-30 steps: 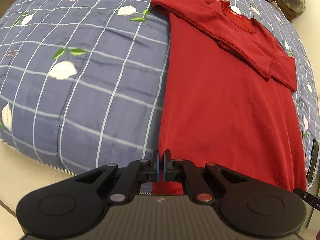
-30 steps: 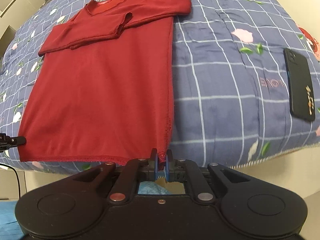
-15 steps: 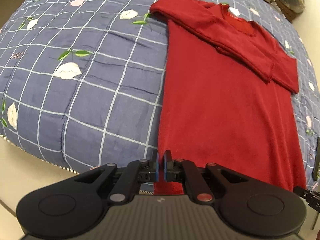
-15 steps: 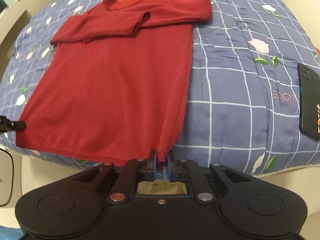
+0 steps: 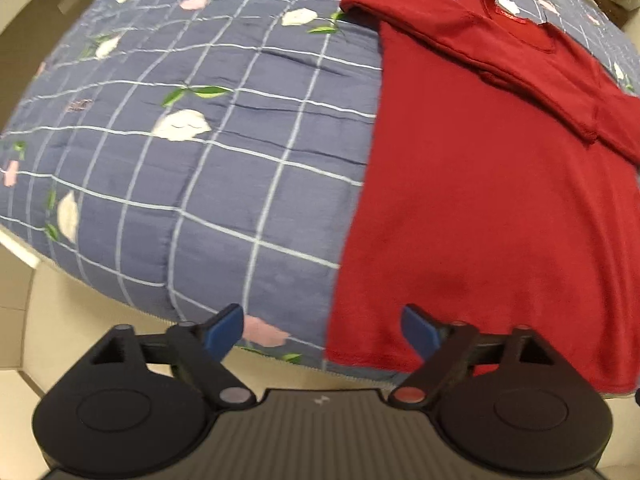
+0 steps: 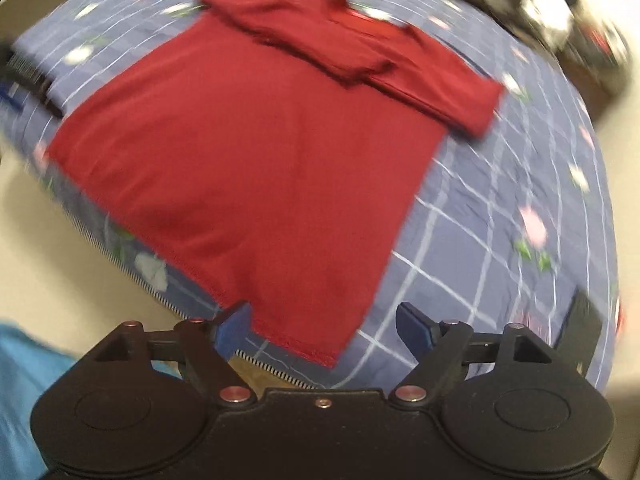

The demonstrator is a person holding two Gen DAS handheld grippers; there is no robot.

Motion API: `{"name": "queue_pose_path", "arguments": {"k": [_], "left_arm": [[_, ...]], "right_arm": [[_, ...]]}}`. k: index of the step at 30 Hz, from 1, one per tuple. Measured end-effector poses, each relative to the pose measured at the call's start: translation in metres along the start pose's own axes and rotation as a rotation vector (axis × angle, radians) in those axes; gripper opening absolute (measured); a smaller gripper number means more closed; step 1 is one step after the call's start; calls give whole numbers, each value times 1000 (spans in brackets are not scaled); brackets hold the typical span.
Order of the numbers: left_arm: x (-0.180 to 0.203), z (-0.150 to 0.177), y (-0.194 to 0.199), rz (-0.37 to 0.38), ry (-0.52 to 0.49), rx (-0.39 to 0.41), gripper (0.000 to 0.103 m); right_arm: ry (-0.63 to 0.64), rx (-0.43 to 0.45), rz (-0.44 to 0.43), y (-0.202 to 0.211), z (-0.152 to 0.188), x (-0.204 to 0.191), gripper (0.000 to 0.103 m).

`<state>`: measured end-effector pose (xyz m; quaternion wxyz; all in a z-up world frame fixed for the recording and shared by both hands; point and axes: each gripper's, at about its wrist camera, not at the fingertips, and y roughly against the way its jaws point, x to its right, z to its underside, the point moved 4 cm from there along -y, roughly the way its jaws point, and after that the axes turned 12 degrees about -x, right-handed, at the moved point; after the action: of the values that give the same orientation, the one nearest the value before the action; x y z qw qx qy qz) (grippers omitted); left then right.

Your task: Fold small clothes

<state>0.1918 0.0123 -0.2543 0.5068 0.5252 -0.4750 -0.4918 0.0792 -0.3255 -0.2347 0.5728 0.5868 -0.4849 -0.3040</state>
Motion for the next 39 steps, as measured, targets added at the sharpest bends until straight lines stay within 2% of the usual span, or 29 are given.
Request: {"name": "queue_pose_path", "arguments": {"k": [2,6,12,17,21,23,25,27,30,34,39], "left_arm": [[-1,5,0,-28,-8,5,99],[-2,16,-1,-72,-37,7,99],[6,33,5,-97,-122,52,100],[20,40,5,-106,-201,62,101],[30,46,7,-98,-247,73,101],[35,48,10,-92,-268,82,101],[39,51,14,-84,-285,91,101],[44,55,17,-70,-302,98,101],[51,60,21,-50,-346,109,101],[65,68,24,-49,-431,134,101],[89,71,22,-78,-527,167,101]], "right_arm": [[94,18,20,-2,0,-15,84],[278,43,67,-16,1,-47,84],[474,88,174,-44,2,-82,76],[633,134,260,-57,7,-102,73],[669,145,290,-58,-1,-102,50],[662,135,279,-57,-8,-97,38],[639,130,247,-52,-16,-91,21],[592,128,194,-42,-25,-85,14],[420,91,52,-23,-43,-66,11],[131,16,-162,-4,-74,-27,9],[-9,-30,-300,13,-101,0,9]]}}
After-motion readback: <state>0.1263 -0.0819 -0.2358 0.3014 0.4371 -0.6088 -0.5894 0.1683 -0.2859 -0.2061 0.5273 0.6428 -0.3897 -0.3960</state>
